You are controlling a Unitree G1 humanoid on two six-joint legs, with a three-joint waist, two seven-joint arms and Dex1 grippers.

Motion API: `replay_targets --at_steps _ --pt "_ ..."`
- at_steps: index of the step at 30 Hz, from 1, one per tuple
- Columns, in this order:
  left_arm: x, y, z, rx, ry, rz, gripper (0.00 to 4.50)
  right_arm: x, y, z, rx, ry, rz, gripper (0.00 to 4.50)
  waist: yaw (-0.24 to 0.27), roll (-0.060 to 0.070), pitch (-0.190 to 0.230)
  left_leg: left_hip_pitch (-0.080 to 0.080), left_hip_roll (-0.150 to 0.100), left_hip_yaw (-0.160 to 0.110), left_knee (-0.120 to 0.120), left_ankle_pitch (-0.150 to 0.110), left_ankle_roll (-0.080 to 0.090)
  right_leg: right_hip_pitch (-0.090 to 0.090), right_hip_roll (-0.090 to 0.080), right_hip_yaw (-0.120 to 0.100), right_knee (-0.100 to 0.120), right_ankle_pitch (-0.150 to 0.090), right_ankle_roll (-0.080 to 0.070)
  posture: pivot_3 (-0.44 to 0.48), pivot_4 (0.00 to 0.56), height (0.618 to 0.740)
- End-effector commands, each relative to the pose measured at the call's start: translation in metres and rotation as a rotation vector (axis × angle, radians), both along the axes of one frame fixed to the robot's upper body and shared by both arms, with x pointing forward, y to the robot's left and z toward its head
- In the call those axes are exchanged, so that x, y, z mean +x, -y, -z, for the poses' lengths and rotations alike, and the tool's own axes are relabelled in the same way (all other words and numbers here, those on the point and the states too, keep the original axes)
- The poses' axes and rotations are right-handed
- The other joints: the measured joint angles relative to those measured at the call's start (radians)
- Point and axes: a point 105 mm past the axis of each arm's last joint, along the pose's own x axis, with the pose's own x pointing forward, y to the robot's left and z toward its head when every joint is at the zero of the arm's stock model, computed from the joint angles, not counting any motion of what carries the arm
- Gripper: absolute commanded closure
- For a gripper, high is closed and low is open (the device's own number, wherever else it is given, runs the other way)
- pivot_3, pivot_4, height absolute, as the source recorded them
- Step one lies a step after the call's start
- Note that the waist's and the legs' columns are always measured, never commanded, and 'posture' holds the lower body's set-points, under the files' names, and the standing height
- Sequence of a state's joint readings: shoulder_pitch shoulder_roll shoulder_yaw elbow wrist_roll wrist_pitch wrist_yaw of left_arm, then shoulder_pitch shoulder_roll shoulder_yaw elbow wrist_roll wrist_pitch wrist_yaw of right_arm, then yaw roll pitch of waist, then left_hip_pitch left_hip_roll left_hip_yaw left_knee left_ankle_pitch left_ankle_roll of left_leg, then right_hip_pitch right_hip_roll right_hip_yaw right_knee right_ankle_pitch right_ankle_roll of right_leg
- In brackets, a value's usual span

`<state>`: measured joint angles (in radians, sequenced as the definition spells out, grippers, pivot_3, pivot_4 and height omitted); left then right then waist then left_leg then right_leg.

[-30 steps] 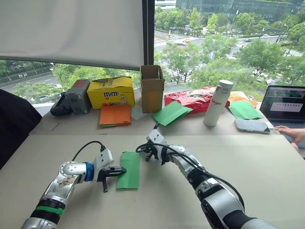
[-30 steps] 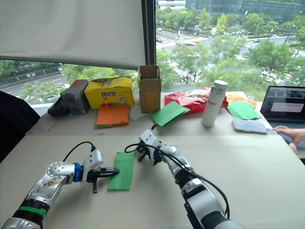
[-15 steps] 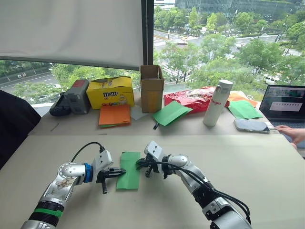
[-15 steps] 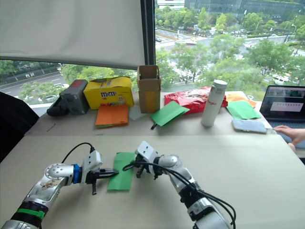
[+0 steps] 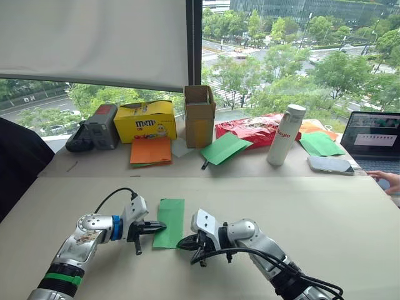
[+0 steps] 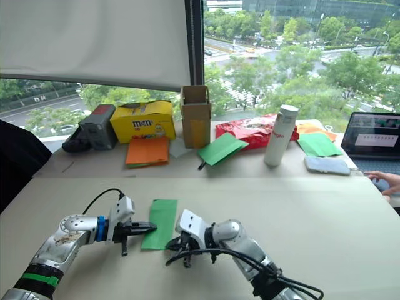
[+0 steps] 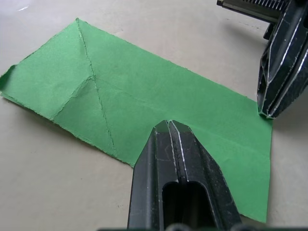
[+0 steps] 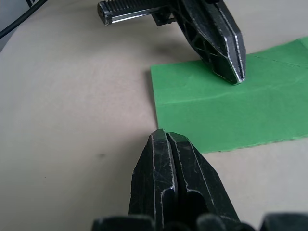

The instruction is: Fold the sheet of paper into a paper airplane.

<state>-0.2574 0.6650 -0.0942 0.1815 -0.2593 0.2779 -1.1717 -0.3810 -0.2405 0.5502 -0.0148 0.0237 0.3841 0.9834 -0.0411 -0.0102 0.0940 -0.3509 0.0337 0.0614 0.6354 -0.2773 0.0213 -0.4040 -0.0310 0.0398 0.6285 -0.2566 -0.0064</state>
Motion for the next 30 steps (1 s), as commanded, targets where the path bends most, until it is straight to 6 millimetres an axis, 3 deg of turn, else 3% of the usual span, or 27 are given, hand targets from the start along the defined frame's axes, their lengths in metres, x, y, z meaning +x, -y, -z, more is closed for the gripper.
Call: replay_targets --at_steps 1,5,9,11,14,17,19,25,30 --pt "-0.004 -0.002 0.003 0.009 -0.033 0.003 4.5 -0.01 -0.006 -0.006 -0.018 0.015 -0.053 4.49 0.001 -0.001 0.0 0.0 0.0 0.0 0.0 0.0 0.0 0.0 0.001 0.0 0.0 0.0 0.0 0.0 0.15 0.74" --pt "-0.002 -0.003 -0.009 -0.045 -0.036 -0.003 4.5 -0.003 0.004 -0.023 0.014 0.027 -0.011 4.49 0.004 -0.001 0.001 0.0 0.0 0.0 0.0 0.0 0.0 0.0 0.001 0.0 0.0 0.0 0.0 0.0 0.15 0.74" --pt "0.002 -0.017 -0.049 -0.225 -0.046 -0.067 4.5 0.002 0.031 -0.053 0.081 0.013 0.07 4.49 0.006 -0.006 0.004 -0.002 0.0 -0.001 0.001 0.0 0.0 -0.001 0.001 0.0 0.0 0.0 0.0 0.0 0.15 0.74" --pt "-0.003 -0.027 -0.06 -0.254 -0.069 -0.075 4.5 0.001 0.042 -0.06 0.072 0.013 0.091 4.49 0.005 -0.007 0.004 -0.002 0.001 -0.002 0.001 0.0 0.0 -0.001 0.001 0.0 0.0 0.0 0.0 0.0 0.15 0.74" --pt "-0.009 -0.04 -0.062 -0.227 -0.083 -0.073 4.5 0.01 0.047 -0.078 0.091 0.039 0.148 4.49 0.002 -0.007 0.005 -0.001 0.002 -0.002 0.001 0.0 0.0 -0.001 0.0 0.0 0.0 0.0 0.0 0.0 0.15 0.74" --pt "-0.006 -0.043 -0.05 -0.147 -0.065 -0.076 4.5 0.015 0.048 -0.091 0.093 0.068 0.168 4.49 0.003 -0.006 0.005 0.0 0.001 -0.002 0.0 0.0 0.0 -0.001 -0.006 -0.001 0.0 0.0 -0.001 0.0 0.15 0.74" --pt "-0.001 -0.04 -0.043 -0.129 -0.049 -0.078 4.5 0.019 0.051 -0.095 0.082 0.088 0.186 4.49 0.006 -0.006 0.005 -0.001 0.0 -0.002 0.0 0.0 0.0 -0.001 -0.005 -0.001 0.0 0.0 -0.001 0.0 0.15 0.74" --pt "0.011 -0.004 -0.022 -0.109 -0.019 -0.005 4.5 0.03 0.065 -0.098 0.049 0.125 0.265 4.49 0.035 -0.007 0.005 -0.003 -0.003 -0.002 0.001 0.0 0.0 -0.001 -0.005 -0.004 -0.002 0.0 -0.001 0.0 0.15 0.74" --pt "0.008 0.036 -0.022 -0.224 -0.031 0.112 4.5 0.03 0.078 -0.099 0.022 0.138 0.328 4.49 0.03 -0.007 0.005 -0.003 -0.003 -0.002 0.001 0.0 0.0 0.0 -0.007 -0.003 -0.003 0.0 -0.001 0.0 0.15 0.74"
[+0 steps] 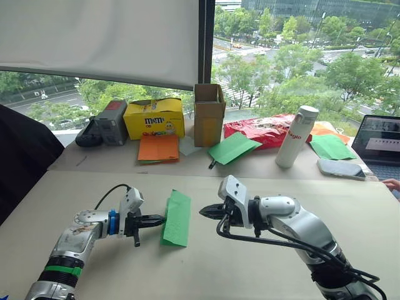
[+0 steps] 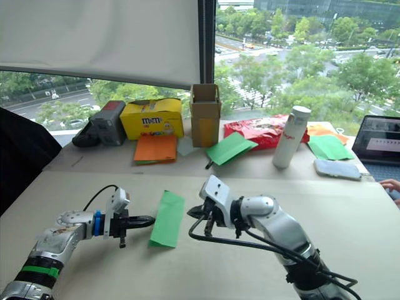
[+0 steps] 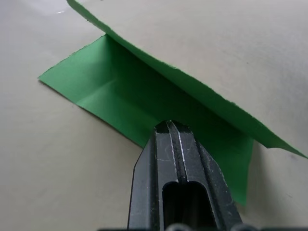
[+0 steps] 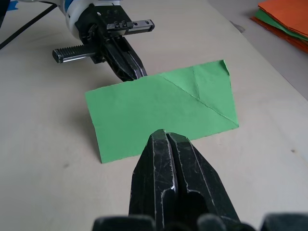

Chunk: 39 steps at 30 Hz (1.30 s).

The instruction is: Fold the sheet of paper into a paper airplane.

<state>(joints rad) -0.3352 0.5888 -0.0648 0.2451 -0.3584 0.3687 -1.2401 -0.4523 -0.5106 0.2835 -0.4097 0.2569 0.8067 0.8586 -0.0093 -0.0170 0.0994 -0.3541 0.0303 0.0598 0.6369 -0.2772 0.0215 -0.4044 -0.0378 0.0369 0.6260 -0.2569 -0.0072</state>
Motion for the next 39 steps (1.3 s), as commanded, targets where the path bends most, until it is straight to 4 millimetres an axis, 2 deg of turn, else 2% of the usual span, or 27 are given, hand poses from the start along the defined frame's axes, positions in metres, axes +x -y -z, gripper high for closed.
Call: replay_targets --at_steps 1,4,8,13,20,24,27,30,36,37,39 --pt "-0.004 0.027 -0.007 -0.034 0.054 0.116 4.5 -0.002 0.005 -0.019 0.025 0.066 0.041 4.49 -0.002 0.0 0.0 0.0 0.0 0.0 0.0 0.0 0.0 0.0 0.001 0.0 0.0 0.0 0.0 0.0 0.15 0.74" --pt "-0.006 0.042 -0.001 -0.014 0.063 0.17 4.5 -0.001 0.009 -0.023 0.029 0.079 0.081 4.49 -0.005 0.0 0.0 0.0 0.0 0.0 0.0 0.0 0.0 0.0 0.002 0.002 0.001 0.0 0.0 0.0 0.15 0.74" --pt "-0.001 0.058 0.019 0.069 0.026 0.17 4.5 -0.002 0.014 -0.028 0.038 0.088 0.142 4.49 -0.005 0.0 0.0 0.0 0.001 0.0 0.001 0.0 0.0 0.001 0.008 0.003 0.001 0.0 0.0 0.0 0.15 0.74" --pt "-0.009 0.084 0.027 0.061 -0.047 0.224 4.5 -0.001 0.024 -0.029 0.024 0.098 0.218 4.49 -0.003 0.001 0.0 0.0 0.002 0.0 0.001 0.0 0.0 0.001 0.01 0.005 0.001 0.0 0.0 0.0 0.15 0.74" --pt "-0.009 0.095 0.038 0.11 -0.059 0.206 4.5 0.002 0.034 -0.029 0.002 0.113 0.292 4.49 0.001 0.002 -0.001 0.0 0.001 -0.002 0.002 0.0 0.001 0.003 0.01 0.006 0.0 -0.001 0.001 0.0 0.15 0.74" --pt "-0.011 0.088 0.043 0.158 -0.047 0.183 4.5 0.015 0.044 -0.027 0.01 0.12 0.376 4.49 0.0 0.002 -0.001 0.001 0.001 -0.002 0.002 0.0 0.001 0.003 0.01 0.006 0.0 -0.001 0.001 0.0 0.15 0.74" --pt "-0.011 0.08 0.045 0.181 -0.043 0.147 4.5 0.023 0.048 -0.025 0.089 0.073 0.442 4.49 -0.003 0.002 -0.002 0.001 0.001 -0.002 0.002 0.0 0.001 0.003 0.011 0.006 0.0 -0.001 0.001 0.0 0.15 0.74" --pt "-0.012 0.078 0.048 0.177 -0.053 0.096 4.5 0.027 0.047 -0.013 0.116 0.009 0.448 3.77 -0.005 0.003 -0.003 0.001 0.002 -0.002 0.002 0.0 0.001 0.003 0.011 0.006 0.0 -0.001 0.001 0.0 0.15 0.74" --pt "-0.013 0.079 0.049 0.172 -0.053 0.017 4.5 0.057 0.041 0.012 0.108 -0.06 0.517 1.62 -0.008 0.003 -0.003 0.002 0.003 -0.001 0.002 -0.001 0.001 0.009 0.011 0.007 0.0 -0.001 0.002 0.0 0.15 0.74" --pt "-0.013 0.079 0.049 0.169 -0.056 -0.004 4.5 0.062 0.039 0.016 0.098 -0.066 0.521 1.44 -0.008 0.003 -0.003 0.002 0.002 -0.001 0.002 -0.001 0.001 0.009 0.011 0.007 0.0 -0.001 0.001 0.0 0.15 0.74" --pt "-0.013 0.078 0.049 0.161 -0.067 -0.049 4.5 0.07 0.034 0.025 0.054 -0.067 0.503 1.44 -0.009 0.003 -0.003 0.002 0.002 -0.001 0.002 -0.001 0.001 0.01 0.011 0.007 0.0 -0.001 0.001 0.0 0.15 0.74"
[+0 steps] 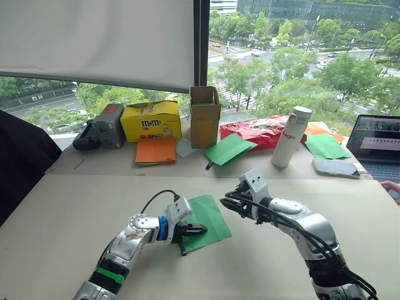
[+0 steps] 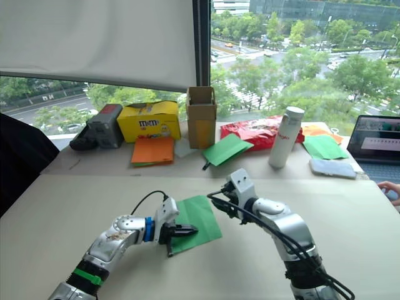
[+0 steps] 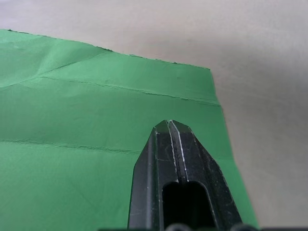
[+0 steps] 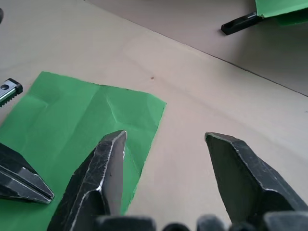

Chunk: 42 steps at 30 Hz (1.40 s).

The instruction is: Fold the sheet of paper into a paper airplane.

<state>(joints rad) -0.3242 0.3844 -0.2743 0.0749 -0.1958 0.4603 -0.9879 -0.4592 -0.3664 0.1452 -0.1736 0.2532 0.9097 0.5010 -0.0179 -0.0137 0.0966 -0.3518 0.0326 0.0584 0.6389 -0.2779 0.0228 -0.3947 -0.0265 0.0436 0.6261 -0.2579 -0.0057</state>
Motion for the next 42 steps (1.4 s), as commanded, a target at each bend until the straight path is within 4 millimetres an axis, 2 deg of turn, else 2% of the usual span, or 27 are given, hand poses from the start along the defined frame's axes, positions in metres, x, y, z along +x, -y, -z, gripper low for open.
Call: replay_targets --at_steps 1,5,9,13,21,25,31,32,39,40,42 --pt "-0.003 -0.01 0.025 0.055 -0.094 -0.13 4.5 0.015 -0.009 -0.001 -0.033 0.045 -0.031 1.44 0.0 0.0 0.0 0.0 0.0 0.0 0.0 0.0 0.0 0.0 0.0 0.0 0.0 0.0 0.0 0.0 0.15 0.74" --pt "-0.002 -0.013 0.022 -0.007 -0.108 -0.204 4.5 0.025 -0.02 0.003 -0.031 0.032 -0.068 1.44 0.003 0.0 0.0 0.001 0.0 0.0 0.0 0.0 0.0 0.0 -0.001 0.0 0.0 0.0 0.0 0.0 0.15 0.74" --pt "-0.006 -0.024 0.008 -0.126 -0.105 -0.198 4.5 0.031 -0.025 0.002 -0.031 0.035 -0.083 1.44 -0.006 0.001 0.0 0.0 0.001 0.0 0.0 0.0 0.0 -0.001 -0.001 0.0 0.0 0.0 0.0 0.0 0.15 0.74" --pt "-0.002 -0.038 0.015 -0.114 -0.108 -0.241 4.5 0.032 -0.028 -0.002 0.007 0.016 -0.091 1.44 -0.02 0.001 0.0 -0.001 0.002 -0.001 0.0 0.0 0.0 -0.007 -0.001 0.001 0.003 0.0 0.0 0.0 0.15 0.74" --pt "0.003 -0.033 0.028 -0.119 -0.118 -0.29 4.5 0.03 -0.033 0.011 0.151 -0.165 -0.076 1.44 -0.023 0.004 -0.001 0.003 0.004 -0.001 -0.001 0.0 0.0 0.0 -0.002 0.002 0.003 0.0 -0.001 0.0 0.15 0.74" --pt "0.0 -0.032 0.031 -0.118 -0.12 -0.293 4.5 0.032 -0.036 0.01 0.311 -0.253 -0.061 1.44 -0.022 0.004 -0.001 0.003 0.003 -0.001 -0.001 0.0 0.0 0.001 -0.002 0.002 0.002 0.0 -0.001 0.0 0.15 0.74" --pt "-0.006 -0.029 0.035 -0.111 -0.124 -0.266 4.5 0.037 -0.046 0.007 0.371 -0.293 -0.101 1.44 -0.024 0.006 -0.002 0.003 0.003 -0.001 -0.001 0.0 0.0 0.002 -0.003 0.002 0.002 0.0 -0.001 0.0 0.15 0.74" --pt "-0.008 -0.027 0.035 -0.103 -0.122 -0.241 4.5 0.038 -0.049 0.005 0.385 -0.296 -0.114 1.95 -0.025 0.006 -0.002 0.003 0.003 -0.001 -0.001 0.0 0.0 0.002 -0.003 0.002 0.002 0.0 -0.001 0.0 0.15 0.74" --pt "-0.003 -0.04 0.024 -0.065 -0.06 -0.152 4.5 0.045 -0.057 0.005 0.382 -0.292 -0.159 4.29 -0.028 0.006 -0.002 0.003 0.003 -0.001 -0.003 0.0 0.0 0.001 -0.002 0.001 0.0 0.0 -0.001 0.0 0.15 0.74" --pt "-0.001 -0.044 0.017 -0.071 -0.04 -0.136 4.5 0.046 -0.056 0.005 0.377 -0.286 -0.154 4.46 -0.029 0.006 -0.001 0.003 0.003 -0.001 -0.004 0.0 0.0 0.001 -0.002 0.001 0.0 0.0 -0.001 0.0 0.15 0.74" --pt "0.004 -0.051 0.0 -0.107 -0.028 -0.114 4.5 0.047 -0.053 0.005 0.363 -0.274 -0.147 4.46 -0.032 0.006 -0.001 0.002 0.003 -0.001 -0.005 0.0 0.0 -0.001 -0.003 0.002 0.0 0.0 -0.001 0.0 0.15 0.74"
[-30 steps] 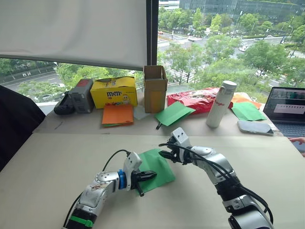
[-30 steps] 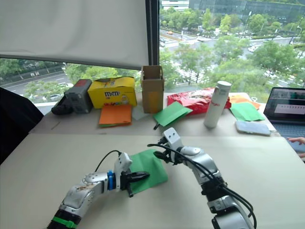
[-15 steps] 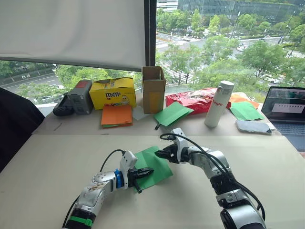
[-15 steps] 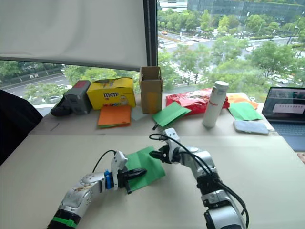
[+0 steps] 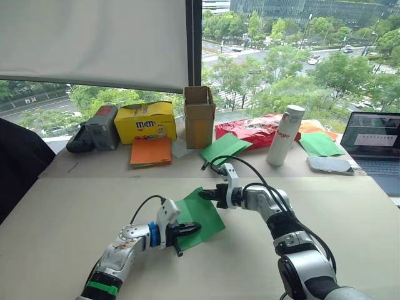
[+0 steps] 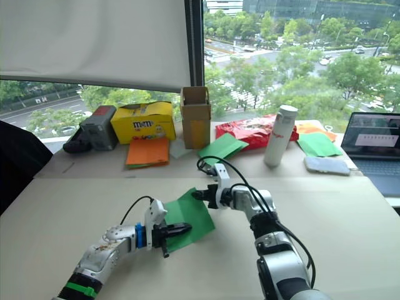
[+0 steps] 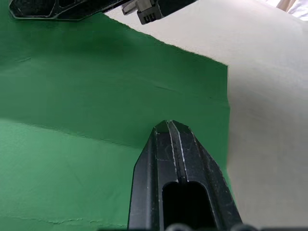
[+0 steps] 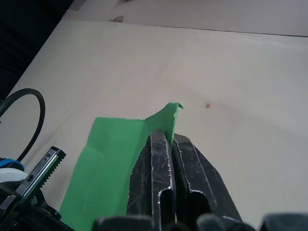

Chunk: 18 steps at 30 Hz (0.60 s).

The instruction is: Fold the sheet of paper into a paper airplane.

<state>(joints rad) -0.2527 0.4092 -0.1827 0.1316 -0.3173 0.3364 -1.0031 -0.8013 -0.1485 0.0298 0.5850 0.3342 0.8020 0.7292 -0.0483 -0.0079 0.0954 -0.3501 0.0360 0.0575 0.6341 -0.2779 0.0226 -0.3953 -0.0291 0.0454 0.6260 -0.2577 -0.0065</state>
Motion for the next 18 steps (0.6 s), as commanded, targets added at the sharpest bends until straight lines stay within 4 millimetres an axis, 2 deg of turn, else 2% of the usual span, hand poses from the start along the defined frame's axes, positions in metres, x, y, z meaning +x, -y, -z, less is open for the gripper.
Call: replay_targets --at_steps 1,4,8,13,18 --pt "0.005 -0.029 -0.006 0.024 -0.025 -0.014 4.5 0.006 0.002 -0.015 -0.001 0.076 -0.004 4.46 -0.004 0.0 0.0 -0.001 0.0 0.0 0.0 0.0 0.0 -0.003 0.0 0.0 0.001 0.0 0.0 0.0 0.15 0.74" --pt "0.015 -0.046 -0.035 0.009 0.024 0.009 4.5 0.003 0.017 -0.013 -0.043 0.099 0.03 4.46 -0.001 0.0 0.001 -0.003 0.001 0.0 0.0 0.001 -0.001 -0.01 0.0 0.0 0.003 0.0 0.0 0.0 0.15 0.74" --pt "0.029 -0.057 -0.056 0.025 0.09 -0.006 4.5 -0.009 0.037 -0.018 -0.055 0.128 0.097 4.46 0.013 -0.001 0.001 -0.006 0.002 -0.003 -0.001 0.001 -0.001 -0.01 -0.003 0.0 0.003 0.0 -0.001 0.0 0.15 0.74" --pt "0.036 -0.046 -0.066 0.009 0.136 -0.01 4.5 -0.031 0.061 -0.029 -0.089 0.178 0.252 4.46 0.018 -0.001 0.001 -0.007 -0.004 -0.003 -0.003 0.001 -0.001 -0.009 -0.014 -0.002 0.001 0.001 0.0 0.0 0.15 0.74" --pt "0.035 -0.028 -0.066 -0.029 0.143 0.011 4.5 -0.051 0.067 -0.041 -0.111 0.222 0.366 4.46 0.017 -0.002 0.002 -0.008 -0.004 -0.003 -0.002 0.001 -0.001 -0.009 -0.013 -0.002 -0.001 0.001 0.002 0.0 0.15 0.74"
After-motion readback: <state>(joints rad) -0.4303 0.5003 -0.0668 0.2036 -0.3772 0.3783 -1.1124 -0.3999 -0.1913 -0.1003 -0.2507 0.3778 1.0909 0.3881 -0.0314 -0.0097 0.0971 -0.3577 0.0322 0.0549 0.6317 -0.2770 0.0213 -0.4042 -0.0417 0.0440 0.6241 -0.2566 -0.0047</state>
